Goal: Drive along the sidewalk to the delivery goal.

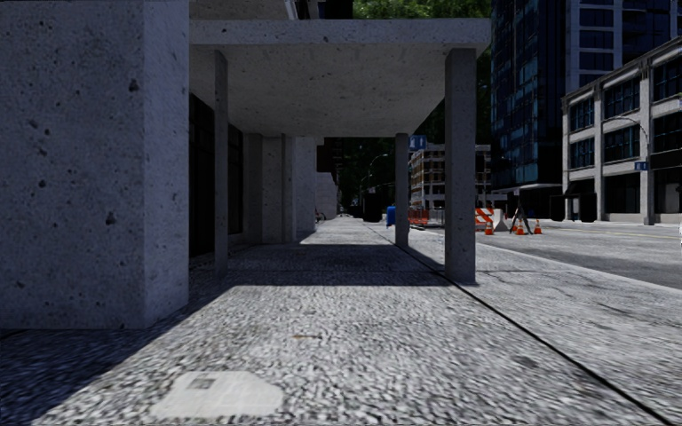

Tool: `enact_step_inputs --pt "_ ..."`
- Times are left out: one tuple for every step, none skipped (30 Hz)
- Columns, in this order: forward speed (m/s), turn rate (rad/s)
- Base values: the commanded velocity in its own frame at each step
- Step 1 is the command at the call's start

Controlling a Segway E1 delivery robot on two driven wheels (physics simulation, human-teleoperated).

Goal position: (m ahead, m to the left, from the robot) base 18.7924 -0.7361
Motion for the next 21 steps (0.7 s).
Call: enact_step_inputs --pt "2.00 -0.27" --pt "2.00 -0.04" --pt "2.00 0.00" --pt "2.00 0.00" --pt "2.00 0.00" --pt "2.00 0.00" --pt "2.00 0.00" --pt "2.00 0.00" --pt "2.00 0.00" --pt "2.00 0.00" --pt "2.00 0.00" --pt "2.00 0.00" --pt "2.00 0.00" --pt "2.00 0.00" --pt "2.00 0.00" --pt "2.00 0.00" --pt "2.00 0.00" --pt "2.00 0.00" --pt "2.00 0.00" --pt "2.00 0.00" --pt "2.00 0.00"
